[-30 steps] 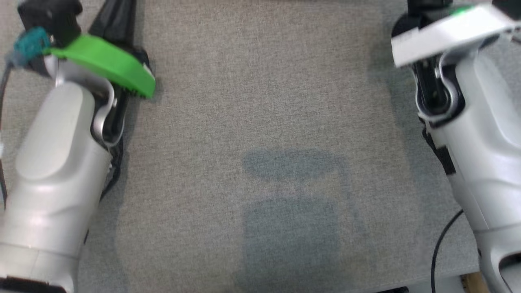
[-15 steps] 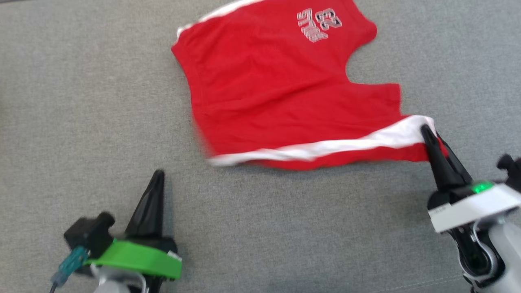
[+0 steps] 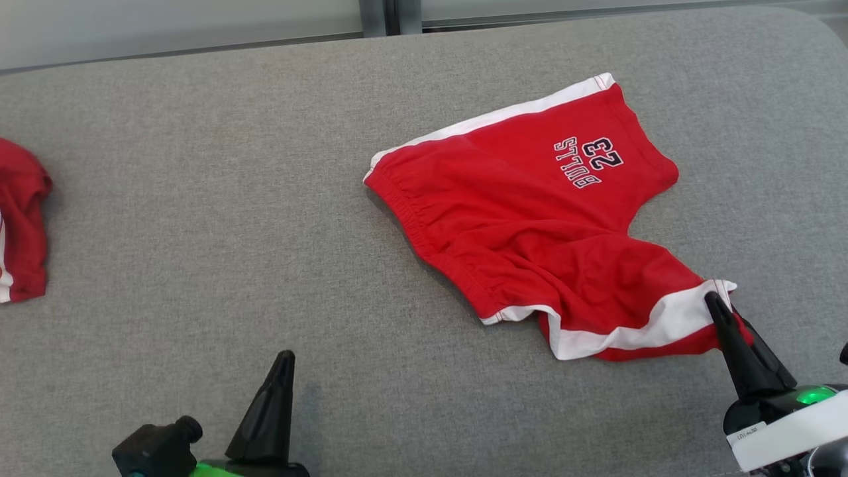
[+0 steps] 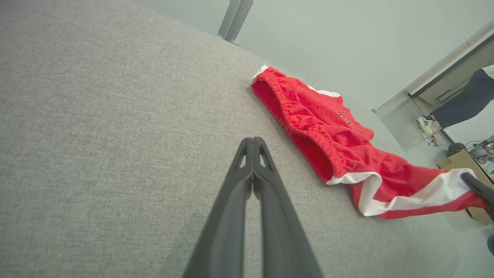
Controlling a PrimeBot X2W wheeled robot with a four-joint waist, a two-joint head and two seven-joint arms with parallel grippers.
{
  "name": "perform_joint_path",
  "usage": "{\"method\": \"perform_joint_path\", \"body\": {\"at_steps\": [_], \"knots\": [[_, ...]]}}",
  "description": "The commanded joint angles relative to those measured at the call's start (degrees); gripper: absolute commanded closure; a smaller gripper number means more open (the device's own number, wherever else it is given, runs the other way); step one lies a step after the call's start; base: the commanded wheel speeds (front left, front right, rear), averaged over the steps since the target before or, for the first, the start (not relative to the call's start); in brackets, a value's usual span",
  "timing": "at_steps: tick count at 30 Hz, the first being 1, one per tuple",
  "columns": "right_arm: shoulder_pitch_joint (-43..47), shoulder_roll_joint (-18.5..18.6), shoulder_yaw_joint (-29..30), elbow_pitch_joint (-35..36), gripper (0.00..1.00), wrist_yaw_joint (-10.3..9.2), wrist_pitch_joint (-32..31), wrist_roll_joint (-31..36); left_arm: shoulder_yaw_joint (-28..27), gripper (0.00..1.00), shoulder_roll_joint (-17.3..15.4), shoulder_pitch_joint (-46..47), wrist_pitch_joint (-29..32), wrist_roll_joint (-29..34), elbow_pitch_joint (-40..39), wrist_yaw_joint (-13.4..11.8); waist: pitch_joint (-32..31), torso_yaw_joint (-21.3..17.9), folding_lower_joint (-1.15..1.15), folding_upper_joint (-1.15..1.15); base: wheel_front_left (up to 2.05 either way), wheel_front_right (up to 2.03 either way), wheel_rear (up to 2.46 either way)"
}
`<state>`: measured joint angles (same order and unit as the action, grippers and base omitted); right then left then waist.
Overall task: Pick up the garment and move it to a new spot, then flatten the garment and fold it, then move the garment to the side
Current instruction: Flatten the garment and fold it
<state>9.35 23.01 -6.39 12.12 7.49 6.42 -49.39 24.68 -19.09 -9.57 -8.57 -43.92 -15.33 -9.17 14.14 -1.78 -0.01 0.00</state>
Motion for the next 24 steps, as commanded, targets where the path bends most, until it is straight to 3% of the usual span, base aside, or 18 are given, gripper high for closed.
{"method": "perform_joint_path", "body": {"at_steps": [1, 14, 24], "knots": [[-0.8, -0.1, 0.3, 0.3, 1.00, -0.01, -0.5, 0.7, 0.2, 1.00, -0.2, 1.5, 0.4, 0.3, -0.5, -0.3, 0.0, 0.0, 0.01, 0.00, 0.00, 0.00, 0.00], [-1.7, -2.4, 0.7, 0.0, 1.00, 0.00, -2.9, 4.4, 0.4, 1.00, -0.2, 3.3, 1.8, -0.2, -0.4, -0.8, -1.1, -0.9, 0.01, 0.00, 0.00, 0.00, 0.00], [-2.5, -1.5, 0.0, -1.1, 1.00, 0.00, -3.2, 8.6, 0.8, 1.00, 0.3, 4.7, 2.0, -0.4, 0.9, -0.4, -1.1, -1.3, 0.01, 0.00, 0.00, 0.00, 0.00]]}}
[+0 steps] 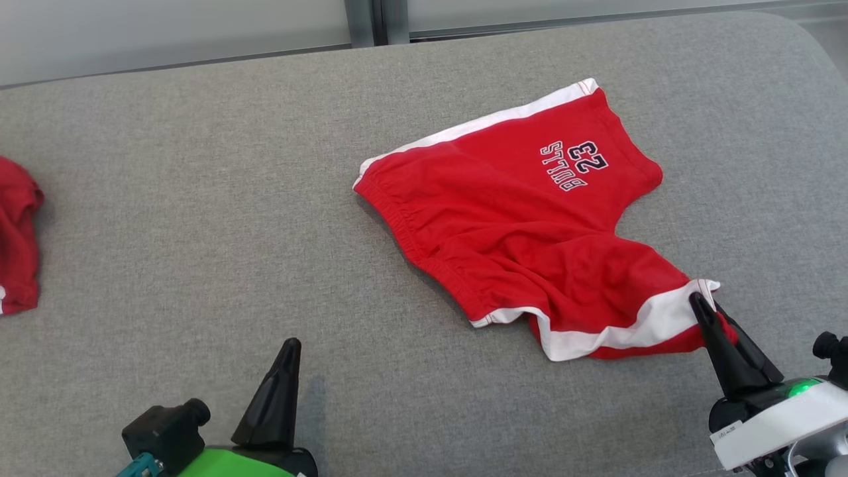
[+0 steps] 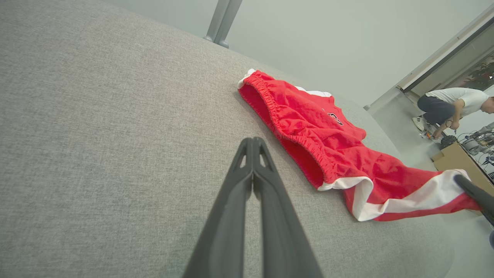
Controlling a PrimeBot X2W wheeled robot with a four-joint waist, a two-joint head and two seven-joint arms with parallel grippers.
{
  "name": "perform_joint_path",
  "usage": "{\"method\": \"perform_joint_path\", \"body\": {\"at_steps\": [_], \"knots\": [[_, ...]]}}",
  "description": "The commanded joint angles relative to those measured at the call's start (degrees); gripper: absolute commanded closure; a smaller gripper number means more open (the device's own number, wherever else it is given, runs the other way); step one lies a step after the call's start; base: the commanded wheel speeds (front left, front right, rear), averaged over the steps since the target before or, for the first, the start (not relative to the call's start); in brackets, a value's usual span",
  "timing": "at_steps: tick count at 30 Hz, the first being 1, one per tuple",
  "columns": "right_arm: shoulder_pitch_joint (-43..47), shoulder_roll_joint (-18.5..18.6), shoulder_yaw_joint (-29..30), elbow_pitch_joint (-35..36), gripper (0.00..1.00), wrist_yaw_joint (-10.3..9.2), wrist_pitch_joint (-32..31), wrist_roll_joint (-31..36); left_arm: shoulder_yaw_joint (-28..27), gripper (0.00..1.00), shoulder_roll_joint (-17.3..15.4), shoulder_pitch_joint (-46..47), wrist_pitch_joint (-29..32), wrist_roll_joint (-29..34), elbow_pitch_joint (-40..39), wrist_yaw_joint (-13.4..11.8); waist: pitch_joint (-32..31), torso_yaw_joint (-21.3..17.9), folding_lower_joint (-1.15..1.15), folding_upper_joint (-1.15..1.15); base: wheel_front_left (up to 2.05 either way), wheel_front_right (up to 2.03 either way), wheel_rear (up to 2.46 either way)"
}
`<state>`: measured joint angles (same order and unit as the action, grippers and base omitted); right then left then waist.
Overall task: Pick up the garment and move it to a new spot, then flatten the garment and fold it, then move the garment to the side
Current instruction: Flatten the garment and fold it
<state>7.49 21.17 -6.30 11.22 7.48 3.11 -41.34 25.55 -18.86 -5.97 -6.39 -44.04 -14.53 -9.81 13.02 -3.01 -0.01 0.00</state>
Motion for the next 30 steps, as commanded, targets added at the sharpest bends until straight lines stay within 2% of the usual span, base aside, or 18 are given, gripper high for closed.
{"method": "perform_joint_path", "body": {"at_steps": [1, 8, 15, 17, 21, 23, 25, 26, 28, 29, 30], "knots": [[-0.8, 0.4, -0.2, -0.7, 1.00, 0.01, 0.4, 1.6, 0.0, 1.00, 0.3, 1.1, -0.3, -0.2, 0.4, 0.3, -0.1, -0.2, 0.01, 0.00, 0.00, 0.00, 0.00], [-4.1, 0.7, -2.5, -7.5, 1.00, 0.01, 3.1, 8.6, 1.6, 1.00, 1.5, 2.8, -1.1, 0.3, 4.8, 1.7, -0.6, -0.9, 0.01, 0.00, 0.00, 0.00, 0.00], [-8.1, 0.3, -4.8, -17.0, 1.00, 0.01, 7.7, 15.5, 3.6, 1.00, 2.9, 5.5, -2.5, 1.0, 10.0, 4.7, -1.6, -0.8, 0.01, 0.00, 0.00, 0.00, 0.00], [-9.1, -0.3, -4.9, -20.3, 0.96, 0.01, 9.0, 17.2, 4.4, 1.00, 3.5, 6.4, -3.2, 1.6, 12.2, 5.4, -2.0, -0.7, 0.01, 0.00, 0.00, 0.00, 0.00], [-10.2, -1.5, -3.7, -25.8, 0.55, 0.00, 11.1, 21.3, 5.3, 1.00, 4.3, 7.5, -4.8, 2.6, 16.3, 6.8, -3.4, -0.5, 0.01, 0.00, 0.00, 0.00, 0.00], [-10.3, -2.1, -2.9, -27.9, 0.00, 0.00, 11.6, 23.4, 5.8, 1.00, 4.3, 7.9, -5.6, 3.7, 18.5, 7.1, -4.2, -0.4, 0.01, 0.00, 0.00, 0.00, 0.00], [-10.4, -2.6, -1.9, -29.6, 0.00, 0.00, 11.9, 25.4, 6.2, 0.96, 4.6, 8.2, -6.2, 4.2, 20.4, 7.5, -5.0, -0.2, 0.01, 0.00, 0.00, 0.00, 0.00], [-10.3, -3.1, -1.3, -30.3, 0.00, 0.00, 12.0, 26.2, 6.3, 0.89, 4.6, 8.5, -6.6, 4.7, 21.5, 7.7, -5.5, -0.1, 0.01, 0.00, 0.00, 0.00, 0.00], [-9.6, -3.9, -0.2, -31.1, 0.00, 0.00, 12.1, 27.5, 6.3, 0.52, 5.0, 8.5, -7.1, 5.2, 23.4, 7.8, -6.5, 0.1, 0.01, 0.00, 0.00, 0.00, 0.00], [-9.4, -4.2, 0.4, -31.1, 0.00, 0.00, 12.1, 28.2, 6.1, 0.15, 5.2, 8.5, -7.4, 5.4, 24.2, 7.9, -6.9, 0.1, 0.01, 0.00, 0.00, 0.00, 0.00], [-9.1, -4.4, 1.2, -30.8, 0.00, -0.01, 12.1, 28.9, 5.9, 0.00, 5.3, 8.7, -7.7, 5.9, 24.9, 7.9, -7.3, 0.1, 0.01, 0.00, 0.00, 0.00, 0.00]]}}
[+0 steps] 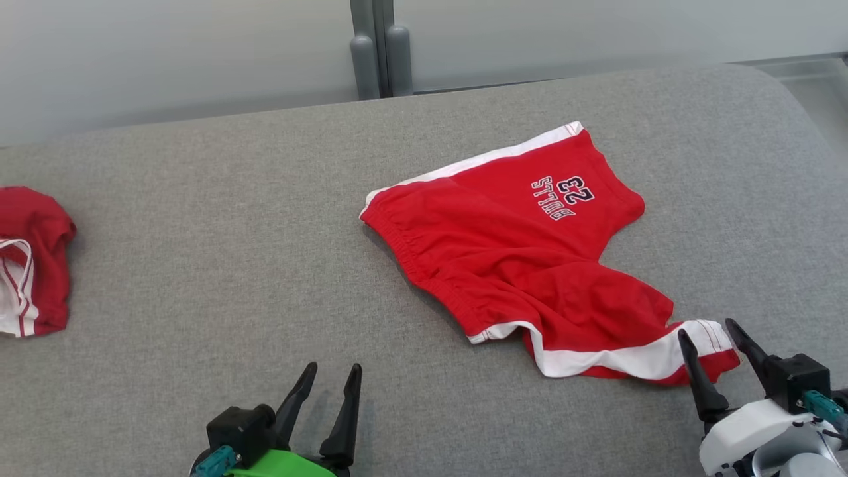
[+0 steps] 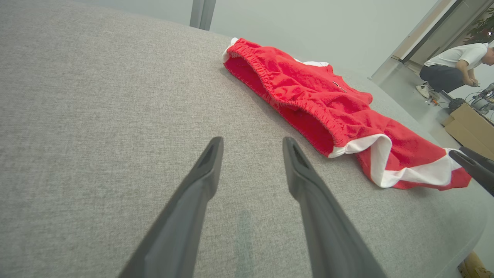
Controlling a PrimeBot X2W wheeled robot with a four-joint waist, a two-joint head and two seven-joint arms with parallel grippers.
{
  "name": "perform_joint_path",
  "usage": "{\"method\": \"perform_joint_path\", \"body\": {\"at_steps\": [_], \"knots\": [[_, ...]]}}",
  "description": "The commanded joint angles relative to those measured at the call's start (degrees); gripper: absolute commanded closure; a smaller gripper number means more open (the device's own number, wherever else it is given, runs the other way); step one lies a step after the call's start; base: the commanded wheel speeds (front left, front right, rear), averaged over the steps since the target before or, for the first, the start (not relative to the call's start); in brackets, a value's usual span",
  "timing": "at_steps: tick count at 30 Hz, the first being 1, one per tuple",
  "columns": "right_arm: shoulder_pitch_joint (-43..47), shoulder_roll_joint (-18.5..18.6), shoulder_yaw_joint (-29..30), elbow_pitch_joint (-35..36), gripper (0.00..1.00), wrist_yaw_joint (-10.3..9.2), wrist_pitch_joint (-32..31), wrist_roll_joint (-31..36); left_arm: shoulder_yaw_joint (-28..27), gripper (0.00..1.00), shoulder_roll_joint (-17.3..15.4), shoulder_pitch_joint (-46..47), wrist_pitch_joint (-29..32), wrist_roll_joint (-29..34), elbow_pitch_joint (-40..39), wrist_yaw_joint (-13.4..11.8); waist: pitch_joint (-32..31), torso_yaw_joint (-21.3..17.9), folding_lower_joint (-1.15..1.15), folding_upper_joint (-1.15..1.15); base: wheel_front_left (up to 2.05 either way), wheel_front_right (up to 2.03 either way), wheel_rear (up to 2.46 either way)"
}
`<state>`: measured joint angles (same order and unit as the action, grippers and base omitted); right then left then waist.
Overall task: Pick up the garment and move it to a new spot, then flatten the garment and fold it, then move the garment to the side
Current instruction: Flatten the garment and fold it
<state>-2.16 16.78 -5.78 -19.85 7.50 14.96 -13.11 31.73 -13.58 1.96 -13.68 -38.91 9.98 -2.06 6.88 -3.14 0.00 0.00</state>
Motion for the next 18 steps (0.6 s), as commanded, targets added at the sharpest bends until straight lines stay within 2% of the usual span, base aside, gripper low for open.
{"method": "perform_joint_path", "body": {"at_steps": [1, 8, 18], "knots": [[1.0, -0.2, 1.4, 0.6, 0.00, -0.03, 0.3, 1.5, -0.2, 0.00, 0.1, 0.9, -0.6, 1.2, 1.0, 0.2, -1.6, 0.3, 0.00, 0.00, 0.00, 0.00, 0.00], [4.8, -3.8, 8.8, 8.2, 0.00, -0.03, 0.3, 6.7, -3.1, 0.00, 2.3, -0.7, -1.5, 4.7, 2.5, 0.6, -4.0, 0.7, 0.00, 0.00, 0.00, 0.00, 0.00], [9.8, -8.2, 11.8, 14.8, 0.00, -0.03, 0.3, 11.2, -10.9, 0.00, 5.1, -5.4, -1.5, 13.5, 3.6, 2.6, -6.6, 2.4, 0.00, 0.00, 0.00, 0.00, 0.00]]}}
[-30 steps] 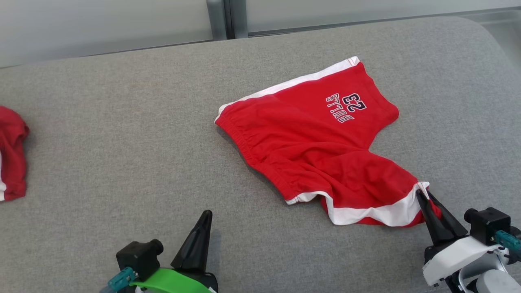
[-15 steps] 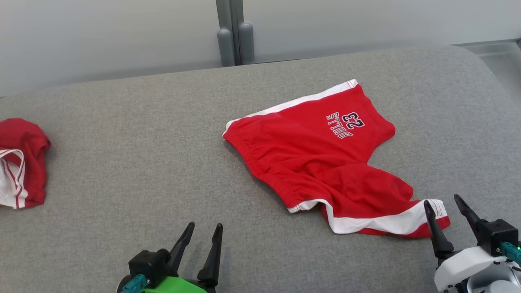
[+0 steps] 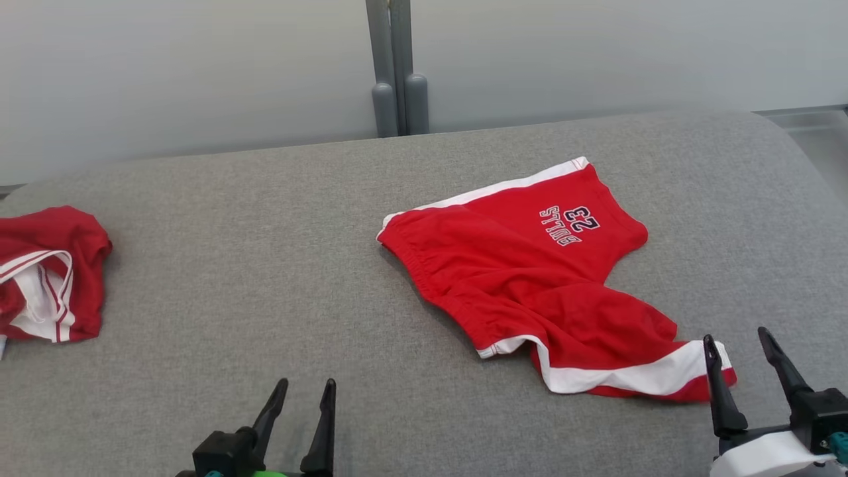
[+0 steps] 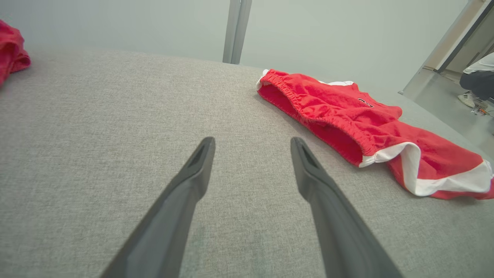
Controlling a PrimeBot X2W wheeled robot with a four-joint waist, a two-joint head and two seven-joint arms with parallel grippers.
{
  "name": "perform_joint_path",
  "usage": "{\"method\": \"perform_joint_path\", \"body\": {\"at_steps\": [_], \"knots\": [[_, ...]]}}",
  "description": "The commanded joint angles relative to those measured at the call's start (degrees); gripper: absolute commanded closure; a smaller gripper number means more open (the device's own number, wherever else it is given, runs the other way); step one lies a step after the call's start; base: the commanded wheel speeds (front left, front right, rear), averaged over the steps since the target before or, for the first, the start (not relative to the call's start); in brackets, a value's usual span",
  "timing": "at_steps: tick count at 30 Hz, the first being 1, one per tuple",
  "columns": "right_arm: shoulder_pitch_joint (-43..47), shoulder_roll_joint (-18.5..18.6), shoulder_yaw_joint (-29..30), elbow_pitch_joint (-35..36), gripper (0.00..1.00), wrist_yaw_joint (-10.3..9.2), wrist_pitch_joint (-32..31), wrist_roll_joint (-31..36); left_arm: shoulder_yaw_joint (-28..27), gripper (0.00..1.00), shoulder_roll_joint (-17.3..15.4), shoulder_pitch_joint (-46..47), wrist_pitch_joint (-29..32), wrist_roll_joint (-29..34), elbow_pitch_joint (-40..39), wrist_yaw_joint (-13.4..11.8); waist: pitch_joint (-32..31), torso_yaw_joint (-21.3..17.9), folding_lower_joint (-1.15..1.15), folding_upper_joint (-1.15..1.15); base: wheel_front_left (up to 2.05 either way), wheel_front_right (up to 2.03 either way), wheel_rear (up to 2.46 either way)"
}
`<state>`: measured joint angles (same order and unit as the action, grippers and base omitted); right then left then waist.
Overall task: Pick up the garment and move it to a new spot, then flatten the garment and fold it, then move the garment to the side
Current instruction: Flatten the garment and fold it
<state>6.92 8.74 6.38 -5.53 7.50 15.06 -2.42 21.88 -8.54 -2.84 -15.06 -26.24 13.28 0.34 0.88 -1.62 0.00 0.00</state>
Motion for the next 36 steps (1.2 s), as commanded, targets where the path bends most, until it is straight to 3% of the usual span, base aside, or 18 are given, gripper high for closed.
{"method": "perform_joint_path", "body": {"at_steps": [1, 9, 19, 36], "knots": [[1.3, -0.2, -0.5, 0.7, 0.00, -0.03, 0.2, 0.8, -2.0, 0.00, 0.3, -0.9, -0.1, 1.7, 0.6, 0.5, -0.8, 1.2, 0.00, 0.00, 0.00, 0.00, 0.00], [2.4, -0.4, -2.1, -0.1, 0.00, -0.03, 0.2, 1.4, -8.7, 0.00, 2.0, -3.0, -0.1, 6.4, 2.4, 2.3, -2.3, 3.3, 0.00, 0.00, 0.00, 0.00, 0.00], [3.1, -1.4, 0.7, -1.2, 0.00, -0.03, 0.2, 2.2, -16.1, 0.00, 3.4, -6.0, -0.1, 11.4, 2.4, 5.1, -3.2, 4.4, 0.00, 0.00, 0.00, 0.00, 0.00], [1.7, -1.9, 0.7, -1.7, 0.00, -0.03, 0.2, 2.7, -18.7, 0.00, 5.3, -5.3, -0.1, 13.9, 2.1, 7.0, -2.9, 3.3, 0.00, 0.00, 0.00, 0.00, 0.00]]}}
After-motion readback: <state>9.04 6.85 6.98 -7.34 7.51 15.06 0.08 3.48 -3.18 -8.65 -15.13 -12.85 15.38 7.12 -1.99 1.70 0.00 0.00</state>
